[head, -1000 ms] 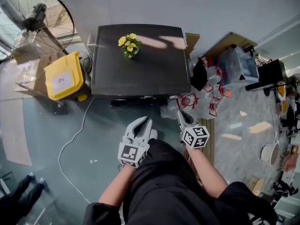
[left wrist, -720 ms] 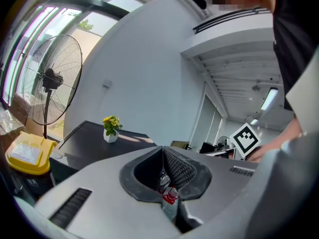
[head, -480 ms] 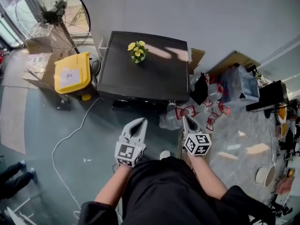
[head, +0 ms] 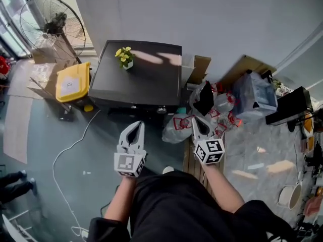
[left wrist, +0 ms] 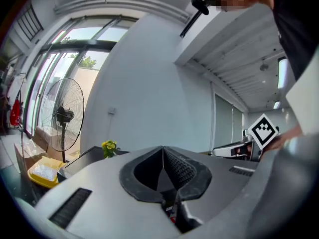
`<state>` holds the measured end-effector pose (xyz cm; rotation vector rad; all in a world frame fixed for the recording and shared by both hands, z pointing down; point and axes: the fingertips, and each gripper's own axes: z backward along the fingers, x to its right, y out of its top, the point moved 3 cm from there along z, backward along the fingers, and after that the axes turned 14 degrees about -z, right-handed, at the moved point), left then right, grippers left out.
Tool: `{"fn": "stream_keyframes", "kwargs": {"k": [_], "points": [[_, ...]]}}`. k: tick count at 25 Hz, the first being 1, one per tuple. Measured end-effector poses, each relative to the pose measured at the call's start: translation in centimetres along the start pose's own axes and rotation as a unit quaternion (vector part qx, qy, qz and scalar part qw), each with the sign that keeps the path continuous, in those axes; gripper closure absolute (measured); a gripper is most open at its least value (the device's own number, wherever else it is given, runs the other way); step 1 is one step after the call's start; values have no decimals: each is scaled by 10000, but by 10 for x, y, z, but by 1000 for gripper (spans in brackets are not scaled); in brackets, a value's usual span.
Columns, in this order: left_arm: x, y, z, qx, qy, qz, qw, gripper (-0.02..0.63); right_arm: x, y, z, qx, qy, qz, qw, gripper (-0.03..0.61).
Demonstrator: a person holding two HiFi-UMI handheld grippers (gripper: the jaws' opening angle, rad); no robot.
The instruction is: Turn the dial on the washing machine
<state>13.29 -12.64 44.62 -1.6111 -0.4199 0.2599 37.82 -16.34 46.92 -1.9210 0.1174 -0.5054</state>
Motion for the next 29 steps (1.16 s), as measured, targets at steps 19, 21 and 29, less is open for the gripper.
{"fn": "stream_keyframes", "kwargs": {"k": [19, 21, 29], "points": [[100, 17, 4, 3, 125, -288, 9995, 609, 36, 5, 61, 122, 539, 98, 9984, 578], [102, 18, 7, -11, 153, -268, 9995, 609, 35, 5, 64, 122, 582, 113, 9982, 578], [113, 19, 16, -51, 220, -322, 9992, 609, 36, 0, 74, 125, 702, 154, 9973, 578]]}}
